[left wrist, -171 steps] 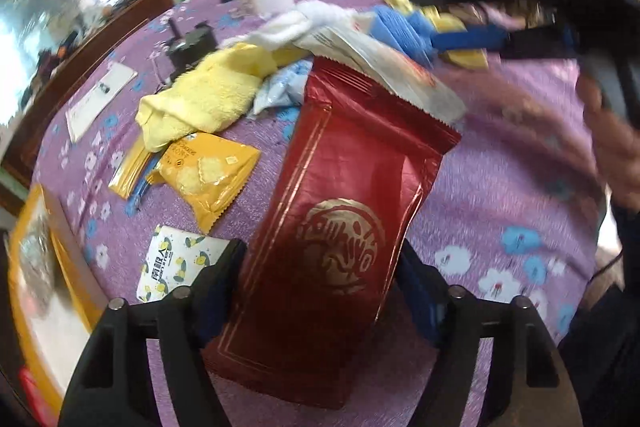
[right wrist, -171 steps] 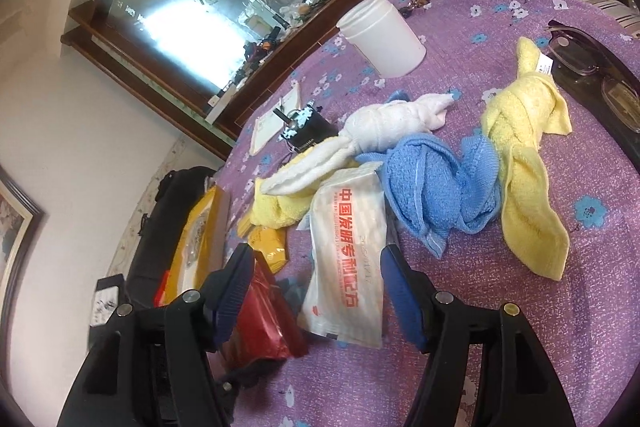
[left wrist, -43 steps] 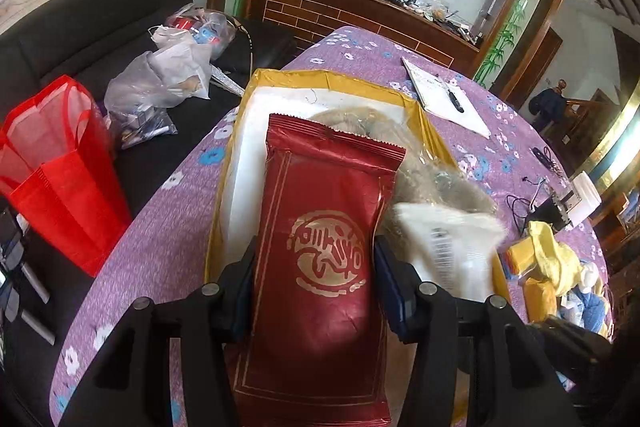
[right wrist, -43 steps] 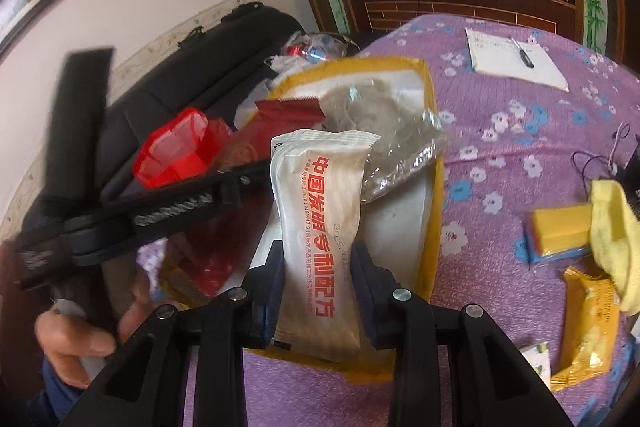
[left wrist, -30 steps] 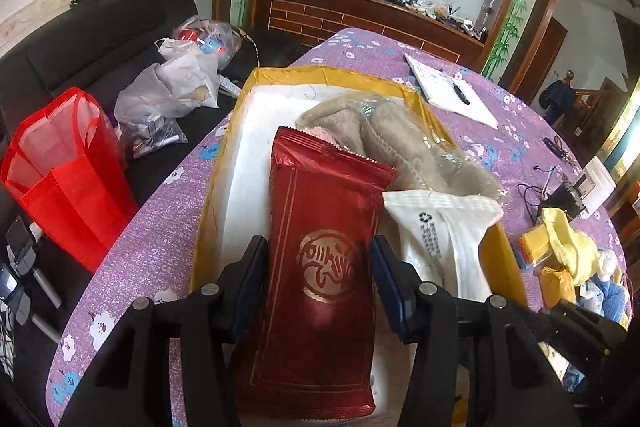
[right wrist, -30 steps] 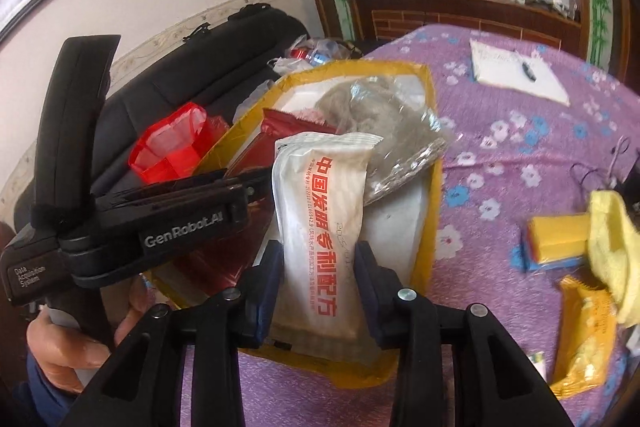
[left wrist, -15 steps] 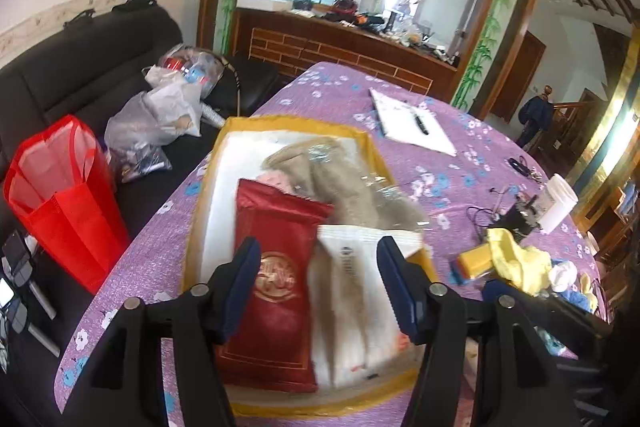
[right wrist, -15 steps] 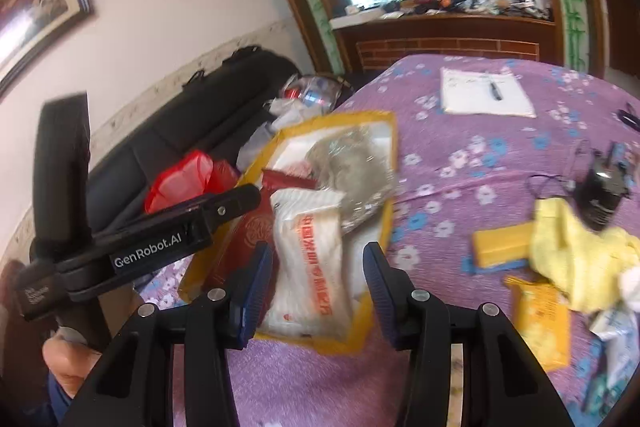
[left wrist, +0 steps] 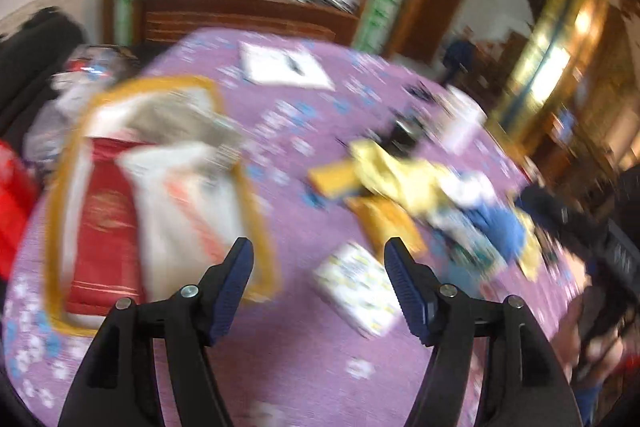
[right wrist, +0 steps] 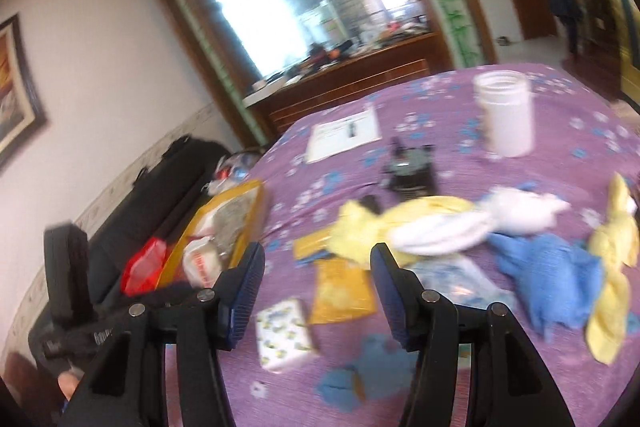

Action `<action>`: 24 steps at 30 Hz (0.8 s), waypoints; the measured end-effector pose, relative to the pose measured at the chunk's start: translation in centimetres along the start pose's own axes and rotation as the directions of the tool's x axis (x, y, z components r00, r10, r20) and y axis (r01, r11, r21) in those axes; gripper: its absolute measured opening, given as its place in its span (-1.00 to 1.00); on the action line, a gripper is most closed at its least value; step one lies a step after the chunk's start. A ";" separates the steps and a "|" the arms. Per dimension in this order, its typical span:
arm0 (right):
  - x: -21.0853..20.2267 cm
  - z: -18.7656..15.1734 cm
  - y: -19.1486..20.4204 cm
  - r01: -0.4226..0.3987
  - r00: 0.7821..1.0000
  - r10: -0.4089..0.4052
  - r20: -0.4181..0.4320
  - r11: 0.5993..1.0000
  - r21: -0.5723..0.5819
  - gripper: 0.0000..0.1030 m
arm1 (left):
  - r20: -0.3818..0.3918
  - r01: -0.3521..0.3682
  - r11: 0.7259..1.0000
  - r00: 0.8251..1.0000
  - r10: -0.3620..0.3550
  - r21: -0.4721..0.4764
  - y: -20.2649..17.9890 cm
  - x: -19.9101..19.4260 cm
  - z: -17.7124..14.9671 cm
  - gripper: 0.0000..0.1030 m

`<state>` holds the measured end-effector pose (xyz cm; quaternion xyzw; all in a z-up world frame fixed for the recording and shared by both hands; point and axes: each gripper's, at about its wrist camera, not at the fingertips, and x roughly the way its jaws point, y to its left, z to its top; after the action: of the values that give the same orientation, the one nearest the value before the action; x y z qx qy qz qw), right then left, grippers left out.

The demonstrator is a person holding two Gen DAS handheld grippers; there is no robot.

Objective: Organize soft objects
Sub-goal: 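Grasp the bee-print tissue pack with left tool while right tool grasps the blue cloth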

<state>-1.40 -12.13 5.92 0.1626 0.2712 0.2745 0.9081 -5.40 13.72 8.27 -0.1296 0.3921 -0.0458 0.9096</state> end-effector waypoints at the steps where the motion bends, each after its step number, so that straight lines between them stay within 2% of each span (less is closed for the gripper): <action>1: -0.4 -0.1 -0.5 0.007 1.000 -0.007 0.002 1.000 0.010 0.16 | -0.031 0.010 1.000 0.999 -0.009 0.017 -0.8 0.7 -0.4 0.39; 4: -1.2 -0.4 -1.2 0.006 1.000 -0.006 0.008 1.000 0.020 0.16 | -0.109 0.016 0.999 0.994 -0.013 0.029 -2.8 2.5 -1.8 0.48; 6: -1.3 -0.5 -1.3 -0.001 1.000 0.001 0.007 1.000 0.019 0.16 | -0.119 -0.051 0.998 0.991 0.056 0.040 -3.7 3.3 -2.7 0.49; 10: -1.4 -0.7 -1.4 -0.012 1.000 0.012 0.008 1.000 0.016 0.16 | -0.172 -0.096 0.994 0.980 0.104 0.054 -4.6 5.1 -3.8 0.54; 15: -1.3 -1.1 -1.5 -0.013 1.000 0.013 0.001 1.000 0.021 0.17 | -0.172 -0.126 0.992 0.977 0.126 0.009 -4.1 6.5 -3.4 0.55; 18: -1.5 -1.4 -1.9 -0.001 1.000 0.002 -0.004 1.000 0.029 0.17 | -0.167 -0.138 0.990 0.976 0.143 0.040 -4.3 8.0 -2.6 0.54; 19: -1.6 -1.5 -2.1 0.005 1.000 -0.005 -0.008 0.999 0.033 0.18 | -0.169 -0.129 0.990 0.976 0.136 0.052 -4.4 8.5 -2.5 0.49; 20: -1.7 -1.7 -2.3 0.012 1.000 -0.012 -0.014 0.999 0.036 0.19 | -0.167 -0.125 0.990 0.977 0.134 0.062 -4.4 9.0 -2.5 0.27; 22: -1.8 -2.2 -2.6 0.026 0.999 -0.025 -0.028 0.999 0.039 0.32 | -0.143 -0.134 0.986 0.979 0.148 0.103 -4.7 9.1 -2.6 0.21; 24: -1.8 -3.2 -3.0 0.051 0.997 -0.048 -0.060 0.998 0.043 0.35 | -0.141 -0.092 0.987 0.984 0.111 0.133 -5.0 8.7 -2.9 0.19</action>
<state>-3.25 -15.11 2.71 0.1676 0.3077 0.2507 0.9024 -1.44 6.72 1.62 -0.0478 0.4609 -0.0336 0.8855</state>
